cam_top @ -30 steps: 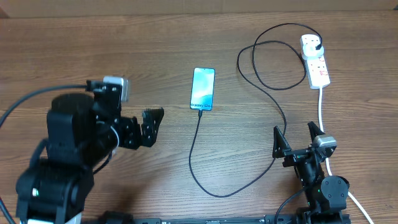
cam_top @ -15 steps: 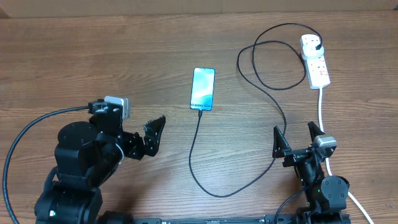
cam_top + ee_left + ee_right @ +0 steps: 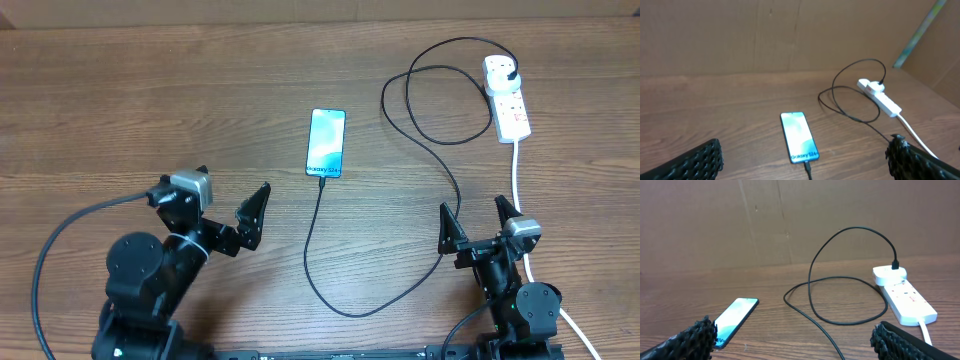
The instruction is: Plug charger to phone and switch on socket
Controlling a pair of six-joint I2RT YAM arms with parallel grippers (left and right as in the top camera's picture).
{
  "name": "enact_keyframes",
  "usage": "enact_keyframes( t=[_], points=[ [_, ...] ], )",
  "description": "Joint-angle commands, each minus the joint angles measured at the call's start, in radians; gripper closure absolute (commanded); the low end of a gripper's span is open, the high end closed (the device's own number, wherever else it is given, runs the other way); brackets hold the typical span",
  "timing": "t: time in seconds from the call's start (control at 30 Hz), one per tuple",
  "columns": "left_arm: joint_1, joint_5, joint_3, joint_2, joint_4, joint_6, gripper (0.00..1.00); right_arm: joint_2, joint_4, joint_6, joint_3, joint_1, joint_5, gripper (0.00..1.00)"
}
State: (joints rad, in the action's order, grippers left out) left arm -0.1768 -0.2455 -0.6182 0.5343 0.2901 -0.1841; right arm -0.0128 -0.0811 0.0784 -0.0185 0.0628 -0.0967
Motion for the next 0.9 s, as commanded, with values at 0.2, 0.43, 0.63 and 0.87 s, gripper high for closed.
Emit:
enact_keyframes(
  t=[0.2, 0.43, 0.63, 0.87],
  points=[
    [0.0, 0.019, 0.219, -0.145, -0.227, -0.007, 0.0, 0.01, 0.004, -0.001, 0.011, 0.009, 0.006, 0.0],
    [0.018, 0.047, 0.332, -0.242, -0.356, -0.006, 0.0, 0.01, 0.004, -0.001, 0.011, 0.009, 0.006, 0.0],
    [0.057, 0.047, 0.378, -0.323, -0.356, -0.007, 0.0, 0.01, 0.004, -0.001, 0.011, 0.009, 0.006, 0.0],
    [0.061, 0.066, 0.44, -0.366, -0.448, -0.007, 0.0, 0.01, 0.004, -0.001, 0.011, 0.009, 0.006, 0.0]
  ],
)
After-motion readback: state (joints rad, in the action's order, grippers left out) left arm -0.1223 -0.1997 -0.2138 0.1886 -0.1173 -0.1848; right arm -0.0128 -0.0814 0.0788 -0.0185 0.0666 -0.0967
